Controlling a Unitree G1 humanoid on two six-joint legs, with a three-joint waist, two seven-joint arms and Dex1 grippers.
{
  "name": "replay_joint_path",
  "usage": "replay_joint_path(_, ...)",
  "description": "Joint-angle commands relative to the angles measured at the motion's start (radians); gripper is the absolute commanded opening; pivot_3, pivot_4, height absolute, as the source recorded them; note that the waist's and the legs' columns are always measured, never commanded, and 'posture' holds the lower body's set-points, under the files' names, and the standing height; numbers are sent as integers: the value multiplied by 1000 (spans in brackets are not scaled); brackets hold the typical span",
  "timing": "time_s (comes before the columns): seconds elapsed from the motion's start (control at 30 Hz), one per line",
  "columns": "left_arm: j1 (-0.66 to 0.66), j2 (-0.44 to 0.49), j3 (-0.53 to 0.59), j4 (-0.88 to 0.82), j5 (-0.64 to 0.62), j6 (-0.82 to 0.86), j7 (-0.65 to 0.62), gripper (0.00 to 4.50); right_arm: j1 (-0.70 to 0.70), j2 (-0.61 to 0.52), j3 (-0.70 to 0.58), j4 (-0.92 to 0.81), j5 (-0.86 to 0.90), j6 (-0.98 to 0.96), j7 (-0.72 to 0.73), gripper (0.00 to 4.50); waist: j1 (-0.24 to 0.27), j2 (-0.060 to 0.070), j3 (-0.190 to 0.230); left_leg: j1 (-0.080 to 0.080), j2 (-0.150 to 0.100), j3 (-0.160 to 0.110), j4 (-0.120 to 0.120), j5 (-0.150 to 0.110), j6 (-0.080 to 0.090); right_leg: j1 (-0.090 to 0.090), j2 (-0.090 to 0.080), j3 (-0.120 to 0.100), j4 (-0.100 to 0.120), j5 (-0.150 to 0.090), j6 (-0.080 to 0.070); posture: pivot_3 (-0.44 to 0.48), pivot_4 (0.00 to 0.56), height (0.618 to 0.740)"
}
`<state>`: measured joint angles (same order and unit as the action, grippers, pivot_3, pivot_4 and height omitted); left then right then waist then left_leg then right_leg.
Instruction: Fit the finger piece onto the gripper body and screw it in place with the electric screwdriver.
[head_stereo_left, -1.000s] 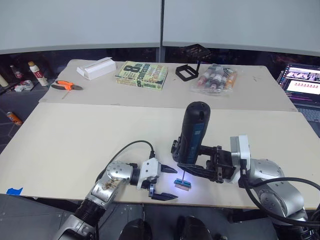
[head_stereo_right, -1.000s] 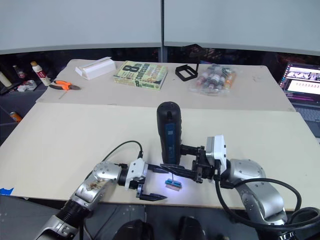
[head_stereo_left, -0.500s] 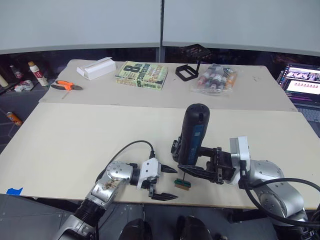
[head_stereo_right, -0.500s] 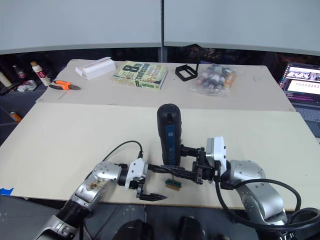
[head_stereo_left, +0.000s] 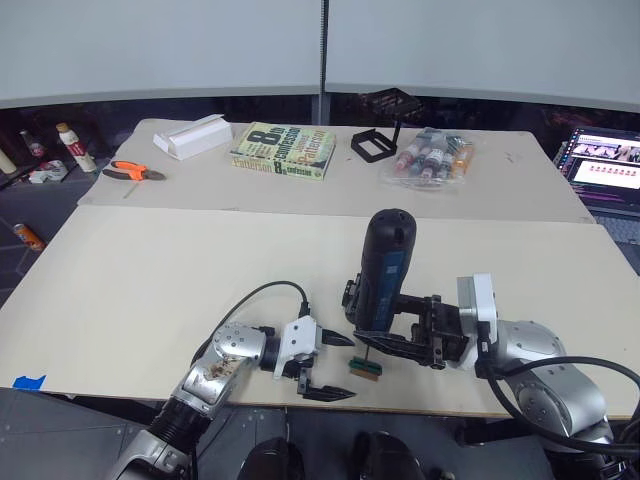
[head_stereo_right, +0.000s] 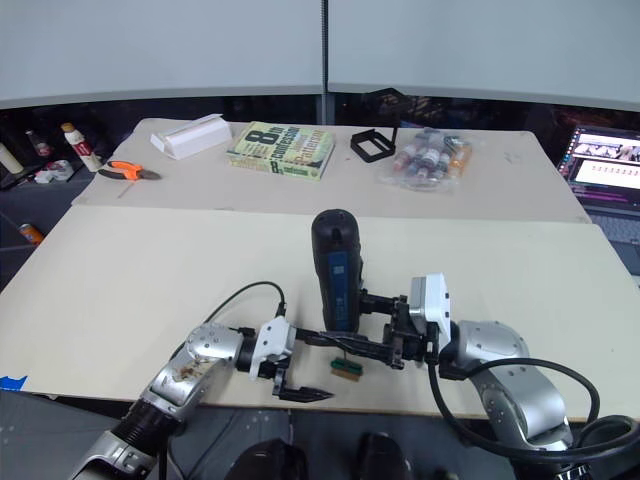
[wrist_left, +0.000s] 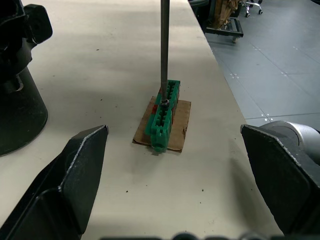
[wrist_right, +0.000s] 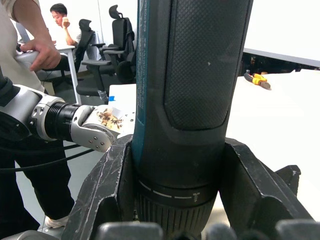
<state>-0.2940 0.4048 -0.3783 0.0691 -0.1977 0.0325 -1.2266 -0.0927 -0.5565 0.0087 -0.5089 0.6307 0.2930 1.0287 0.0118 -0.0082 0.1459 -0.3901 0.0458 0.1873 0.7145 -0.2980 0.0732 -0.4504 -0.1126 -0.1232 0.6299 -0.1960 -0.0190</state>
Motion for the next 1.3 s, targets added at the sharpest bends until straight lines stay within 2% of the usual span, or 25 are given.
replay_joint_path(0.03, 3, -1, 4, -30, -13, -3, 1, 4477, -13, 3, -7, -30, 13, -26, 1, 1931, 0, 0, 0, 0, 0, 0, 0, 0, 0, 0, 0, 0, 0, 0, 0, 0, 150, 740)
replay_joint_path(0.63, -1, 1, 5, -31, -15, -2, -2, 4477, 2, -6, 13, -4, -40, -43, -9, 1931, 0, 0, 0, 0, 0, 0, 0, 0, 0, 0, 0, 0, 0, 0, 0, 0, 150, 740)
replay_joint_path(1.3, -7, -1, 22, -21, -20, -14, -1, 4477, 20, -9, 21, -11, -15, -43, 11, 1931, 0, 0, 0, 0, 0, 0, 0, 0, 0, 0, 0, 0, 0, 0, 0, 0, 150, 740)
